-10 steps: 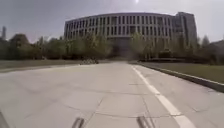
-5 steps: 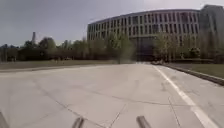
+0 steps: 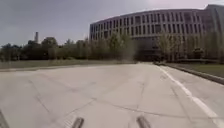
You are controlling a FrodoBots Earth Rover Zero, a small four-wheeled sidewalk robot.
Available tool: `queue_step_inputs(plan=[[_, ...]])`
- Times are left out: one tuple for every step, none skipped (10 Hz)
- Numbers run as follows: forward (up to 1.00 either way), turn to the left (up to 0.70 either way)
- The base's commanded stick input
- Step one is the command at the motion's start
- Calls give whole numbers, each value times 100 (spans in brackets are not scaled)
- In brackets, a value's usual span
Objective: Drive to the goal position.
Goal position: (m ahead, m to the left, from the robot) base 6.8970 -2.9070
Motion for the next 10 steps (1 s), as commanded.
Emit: queue_step_inputs(plan=[[70, 0], [70, 0], [70, 0], [70, 0], [70, 0], [70, 0], [70, 0], [70, 0], [70, 0], [70, 0]])
